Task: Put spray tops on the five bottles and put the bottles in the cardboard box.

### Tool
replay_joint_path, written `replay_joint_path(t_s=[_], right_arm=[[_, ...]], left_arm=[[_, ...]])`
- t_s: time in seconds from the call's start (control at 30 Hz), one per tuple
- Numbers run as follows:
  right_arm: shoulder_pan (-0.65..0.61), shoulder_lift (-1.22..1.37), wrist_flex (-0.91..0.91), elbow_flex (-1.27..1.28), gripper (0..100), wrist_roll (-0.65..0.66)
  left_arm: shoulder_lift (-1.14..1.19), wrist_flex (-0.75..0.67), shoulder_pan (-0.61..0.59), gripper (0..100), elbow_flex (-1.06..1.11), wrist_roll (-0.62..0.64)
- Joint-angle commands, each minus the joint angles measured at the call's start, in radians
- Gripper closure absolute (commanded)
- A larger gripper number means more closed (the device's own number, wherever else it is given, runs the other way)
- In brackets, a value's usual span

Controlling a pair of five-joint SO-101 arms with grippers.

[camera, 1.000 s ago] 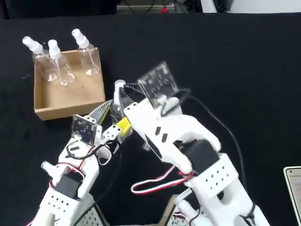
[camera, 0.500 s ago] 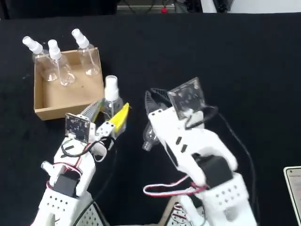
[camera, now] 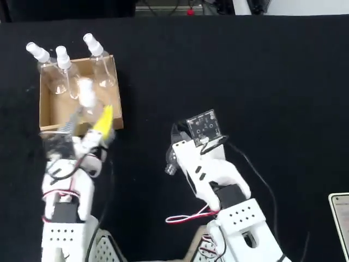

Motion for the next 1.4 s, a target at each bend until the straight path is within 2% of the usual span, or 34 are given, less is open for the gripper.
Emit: replay_joint_path(t_s=[0.0,0.1,0.57,0.73,0.93,1.17,1.37], right_arm=[[0.011,-0.019,-0.035,-0.002,98.7,-0.002],[-0.008,-0.019,-0.037,-0.001,98.7,-0.002],[-0.041,-0.021,-0.035,0.018,98.7,-0.002],[-0.041,-0.021,-0.035,0.018,98.7,-0.002],[-0.037,-0.021,-0.035,0.019,98.7,0.0],[-0.037,-0.021,-0.035,0.019,98.7,0.0],[-0.037,-0.021,-0.035,0.019,98.7,0.002]], left_arm=[[-0.009,-0.272,-0.223,87,0.019,-0.002],[-0.008,-0.368,-0.257,87,0.01,0.0],[0.057,-0.39,-0.257,87,-0.113,0.0],[0.304,-0.56,-0.259,87,-0.202,0.005],[0.749,-0.73,-0.265,87,-0.326,0.0],[1.185,-1.071,-0.298,87,-0.377,0.0],[1.425,-1.321,-0.298,87,-0.38,0.0]])
